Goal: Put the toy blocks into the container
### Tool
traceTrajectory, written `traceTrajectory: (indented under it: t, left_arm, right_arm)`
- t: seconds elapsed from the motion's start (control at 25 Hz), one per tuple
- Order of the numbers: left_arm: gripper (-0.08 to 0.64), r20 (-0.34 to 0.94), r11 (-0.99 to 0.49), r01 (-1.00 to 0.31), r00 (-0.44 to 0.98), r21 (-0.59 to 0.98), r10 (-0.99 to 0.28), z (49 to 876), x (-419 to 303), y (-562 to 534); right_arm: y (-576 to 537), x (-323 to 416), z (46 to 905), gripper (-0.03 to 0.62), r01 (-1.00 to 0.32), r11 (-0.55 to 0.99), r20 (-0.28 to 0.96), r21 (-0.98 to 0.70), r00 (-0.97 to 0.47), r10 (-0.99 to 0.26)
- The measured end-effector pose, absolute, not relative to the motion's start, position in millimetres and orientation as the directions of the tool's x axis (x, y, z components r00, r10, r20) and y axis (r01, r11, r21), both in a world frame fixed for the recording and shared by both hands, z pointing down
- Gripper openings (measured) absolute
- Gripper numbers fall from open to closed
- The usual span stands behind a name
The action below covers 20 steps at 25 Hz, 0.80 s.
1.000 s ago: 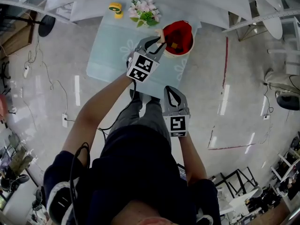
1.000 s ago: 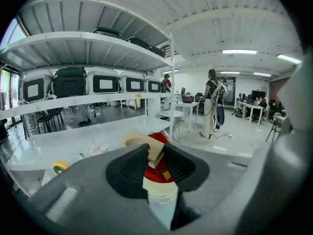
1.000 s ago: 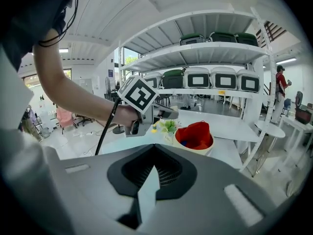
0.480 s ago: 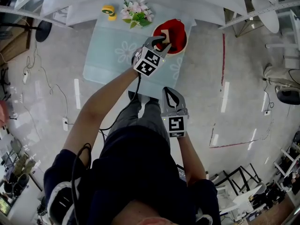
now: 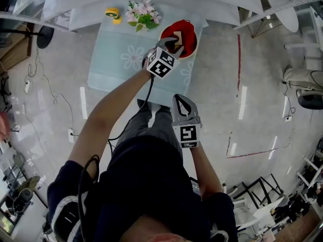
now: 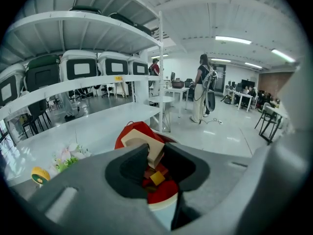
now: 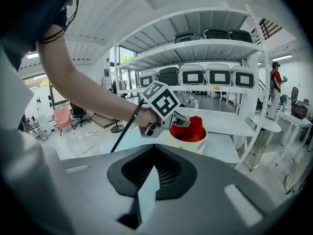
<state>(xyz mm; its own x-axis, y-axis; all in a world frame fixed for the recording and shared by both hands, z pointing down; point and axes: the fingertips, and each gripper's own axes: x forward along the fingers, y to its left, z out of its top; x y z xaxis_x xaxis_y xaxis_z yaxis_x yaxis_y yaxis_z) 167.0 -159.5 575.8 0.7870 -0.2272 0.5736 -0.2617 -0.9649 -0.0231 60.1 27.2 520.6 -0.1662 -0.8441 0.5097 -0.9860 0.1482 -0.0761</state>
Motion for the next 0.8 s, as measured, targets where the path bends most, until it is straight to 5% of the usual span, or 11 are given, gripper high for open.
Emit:
traceTrajectory:
  t: [0.24, 0.6, 0.8]
  left_arm:
    - [0.121, 0.585, -0.963, -0.265, 0.775, -0.044, -0.240, 582.8, 172.6, -166.2]
    - [0.264, 0.531, -0.964, -0.253, 0.807, -0.086, -0.260, 570.3, 172.6, -165.6]
    - [0.267, 0.485, -0.955, -0.278, 0.823, -0.107, -0.294, 553.6, 162.6, -164.3]
  right_arm:
    - [31.4, 60.7, 521.2, 0.000, -0.986, 0.149, 0.512, -0.077, -0.167, -0.843]
    - [32.5, 61.9, 521.2, 0.000, -0.986, 0.149, 0.513, -0.076, -0.167, -0.842]
    - [31.6, 61.8, 520.4, 0.000, -0.986, 0.151, 0.510, -0.075, -0.168, -0.843]
